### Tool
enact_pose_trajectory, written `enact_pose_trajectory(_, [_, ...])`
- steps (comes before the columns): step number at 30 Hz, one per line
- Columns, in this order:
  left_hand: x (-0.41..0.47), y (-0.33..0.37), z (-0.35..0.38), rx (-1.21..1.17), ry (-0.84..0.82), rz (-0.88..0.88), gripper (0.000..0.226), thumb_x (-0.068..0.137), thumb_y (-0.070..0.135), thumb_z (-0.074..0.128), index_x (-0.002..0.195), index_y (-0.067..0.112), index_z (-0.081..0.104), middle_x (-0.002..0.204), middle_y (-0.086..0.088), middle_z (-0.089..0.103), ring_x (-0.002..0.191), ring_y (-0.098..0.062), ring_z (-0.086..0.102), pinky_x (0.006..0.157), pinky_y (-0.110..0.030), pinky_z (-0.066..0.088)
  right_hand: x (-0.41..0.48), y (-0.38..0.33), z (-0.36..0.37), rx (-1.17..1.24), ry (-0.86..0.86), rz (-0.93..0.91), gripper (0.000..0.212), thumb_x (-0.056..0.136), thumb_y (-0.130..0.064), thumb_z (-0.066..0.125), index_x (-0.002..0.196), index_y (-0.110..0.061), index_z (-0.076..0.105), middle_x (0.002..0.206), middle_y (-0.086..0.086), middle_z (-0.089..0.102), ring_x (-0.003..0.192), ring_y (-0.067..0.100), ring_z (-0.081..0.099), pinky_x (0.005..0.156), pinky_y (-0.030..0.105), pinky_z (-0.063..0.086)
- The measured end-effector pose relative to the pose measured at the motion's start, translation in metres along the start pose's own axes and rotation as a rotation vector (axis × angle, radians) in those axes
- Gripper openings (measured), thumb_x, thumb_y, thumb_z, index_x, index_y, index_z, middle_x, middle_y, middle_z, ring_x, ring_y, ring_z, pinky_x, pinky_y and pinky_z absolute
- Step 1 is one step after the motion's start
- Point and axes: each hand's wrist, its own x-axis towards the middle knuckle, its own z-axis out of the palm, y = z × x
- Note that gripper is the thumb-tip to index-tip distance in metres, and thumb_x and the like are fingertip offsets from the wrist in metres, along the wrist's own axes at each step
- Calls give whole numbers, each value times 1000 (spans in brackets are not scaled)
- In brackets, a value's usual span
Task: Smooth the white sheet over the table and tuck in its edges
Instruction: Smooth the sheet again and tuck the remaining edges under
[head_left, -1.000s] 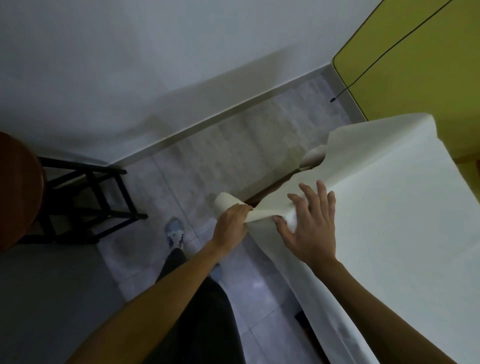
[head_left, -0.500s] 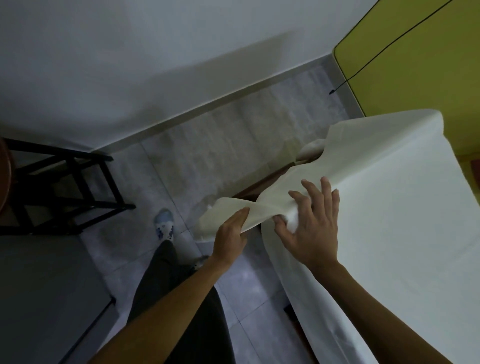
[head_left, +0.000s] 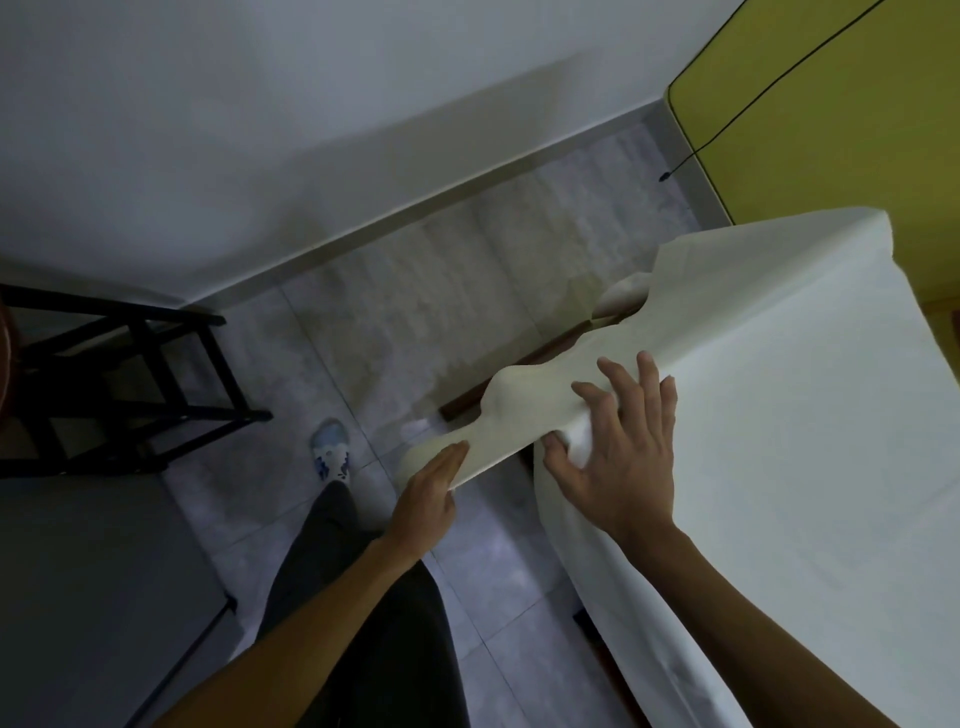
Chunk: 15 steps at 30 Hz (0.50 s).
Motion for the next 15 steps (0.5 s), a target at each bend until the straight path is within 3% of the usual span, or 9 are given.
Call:
enact_pose_trajectory(3, [12, -26, -35, 7, -69, -22, 57, 86, 1, 68, 140, 11, 50, 144, -7, 53, 133, -20, 50, 107, -42, 47, -1, 1, 1, -3, 3, -8, 55, 85, -51, 62, 123, -12, 60, 148, 13, 47, 152, 38, 21, 119, 64, 16])
enact_pose_trajectory(7, [74, -30, -87, 80, -187, -10, 47, 87, -13, 55, 130, 5, 60, 135, -15, 60, 127, -24, 55, 110, -29, 40, -1, 1, 0, -4, 8, -10, 55, 85, -52, 62, 124, -14, 60, 148, 13, 47, 152, 38, 21, 121, 62, 15])
enact_pose_trajectory(11, [151, -19, -110, 258, -348, 32, 38, 91, -4, 56, 126, 7, 65, 130, -22, 61, 121, -35, 58, 105, -39, 42, 0, 1, 0, -14, -4, -12, 58, 86, -55, 60, 128, -15, 58, 149, 12, 46, 152, 38, 21, 121, 62, 14])
enact_pose_trajectory(15, [219, 15, -92, 560, -510, 175, 40, 94, 5, 50, 130, 14, 63, 130, -21, 60, 129, -36, 50, 108, -43, 34, 0, 1, 0, -4, -10, -4, 60, 89, -58, 53, 131, -16, 56, 150, 13, 45, 152, 38, 20, 120, 65, 17])
